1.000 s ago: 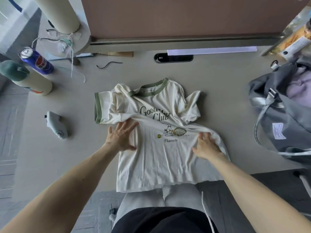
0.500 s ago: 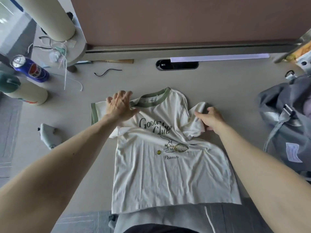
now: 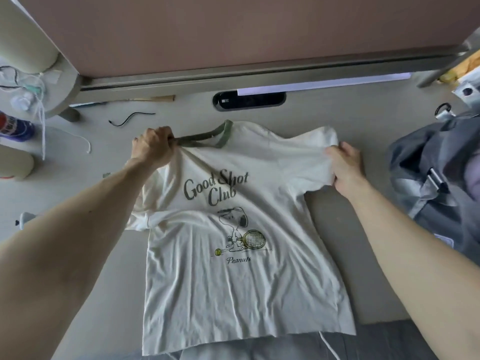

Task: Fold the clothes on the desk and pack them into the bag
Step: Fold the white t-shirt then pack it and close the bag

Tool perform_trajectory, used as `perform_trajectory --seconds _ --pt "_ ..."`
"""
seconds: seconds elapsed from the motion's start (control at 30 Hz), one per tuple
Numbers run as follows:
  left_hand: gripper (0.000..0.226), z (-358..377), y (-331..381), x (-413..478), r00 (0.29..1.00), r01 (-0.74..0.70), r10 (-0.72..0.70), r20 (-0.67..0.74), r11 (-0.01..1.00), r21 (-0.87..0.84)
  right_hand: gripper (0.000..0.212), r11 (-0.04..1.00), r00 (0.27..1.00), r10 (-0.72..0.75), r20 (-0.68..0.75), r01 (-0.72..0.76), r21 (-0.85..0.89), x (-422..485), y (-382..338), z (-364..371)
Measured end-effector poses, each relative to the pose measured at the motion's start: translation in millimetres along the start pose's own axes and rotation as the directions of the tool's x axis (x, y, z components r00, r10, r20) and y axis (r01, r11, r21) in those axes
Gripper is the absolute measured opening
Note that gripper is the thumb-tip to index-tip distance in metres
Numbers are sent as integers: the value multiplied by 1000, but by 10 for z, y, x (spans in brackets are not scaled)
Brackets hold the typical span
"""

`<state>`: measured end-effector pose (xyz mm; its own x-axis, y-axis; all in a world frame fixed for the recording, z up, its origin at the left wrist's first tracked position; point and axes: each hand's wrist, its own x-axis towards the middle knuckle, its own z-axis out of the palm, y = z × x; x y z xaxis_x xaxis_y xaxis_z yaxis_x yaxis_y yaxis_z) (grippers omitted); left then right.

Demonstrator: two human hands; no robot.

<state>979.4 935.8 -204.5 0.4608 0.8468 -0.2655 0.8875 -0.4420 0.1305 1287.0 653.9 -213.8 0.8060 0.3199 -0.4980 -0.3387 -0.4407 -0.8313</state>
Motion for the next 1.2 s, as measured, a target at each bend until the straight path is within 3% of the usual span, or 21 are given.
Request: perform_trajectory --seconds 0.1,0.2,0.3,0.4,0.5,0.57,0.7,0.8,0.93,1.0,1.07,1.13,1.2 --pt "16 10 127 125 995 -12 6 -95 998 -60 24 999 995 -52 -80 50 -19 182 -100 -165" --pt "13 86 299 190 999 29 -31 -44 999 -34 21 982 990 -67 -126 43 -186 327 -90 -289" --pt "29 176 564 144 995 -43 45 -84 999 21 21 973 989 -69 -131 38 -230 483 41 -386" --pt "20 247 1009 93 968 -205 193 -162 977 -64 61 982 995 10 -99 -28 -184 537 123 -452" --pt "26 370 1464 129 945 -327 319 -73 918 -225 88 960 993 94 -68 -109 -256 538 164 -499" --pt "36 511 1684 154 903 -409 428 42 885 -221 84 958 995 86 -41 -94 -272 559 205 -526" --pt "62 790 1878 238 836 -492 476 274 871 -11 21 958 999 31 30 -21 -287 611 131 -518" --pt "76 833 1921 347 863 -451 419 283 891 58 17 952 995 -97 -21 87 -292 745 -27 -504" --pt "78 822 2019 421 892 -363 317 320 927 93 26 907 972 -225 -72 182 -381 874 -154 -486" --pt "78 808 2110 379 911 -313 264 316 942 117 31 898 983 -170 -72 124 -422 912 -129 -498" --pt "77 802 2217 317 933 -296 255 254 945 138 54 880 996 -69 -53 35 -475 909 -88 -531" --pt "71 800 2367 234 905 -416 403 134 905 87 69 845 998 -51 -40 22 -534 899 -57 -569" --pt "64 813 2581 148 798 -594 594 101 804 -36 74 830 998 -41 -42 11 -558 877 -54 -615"
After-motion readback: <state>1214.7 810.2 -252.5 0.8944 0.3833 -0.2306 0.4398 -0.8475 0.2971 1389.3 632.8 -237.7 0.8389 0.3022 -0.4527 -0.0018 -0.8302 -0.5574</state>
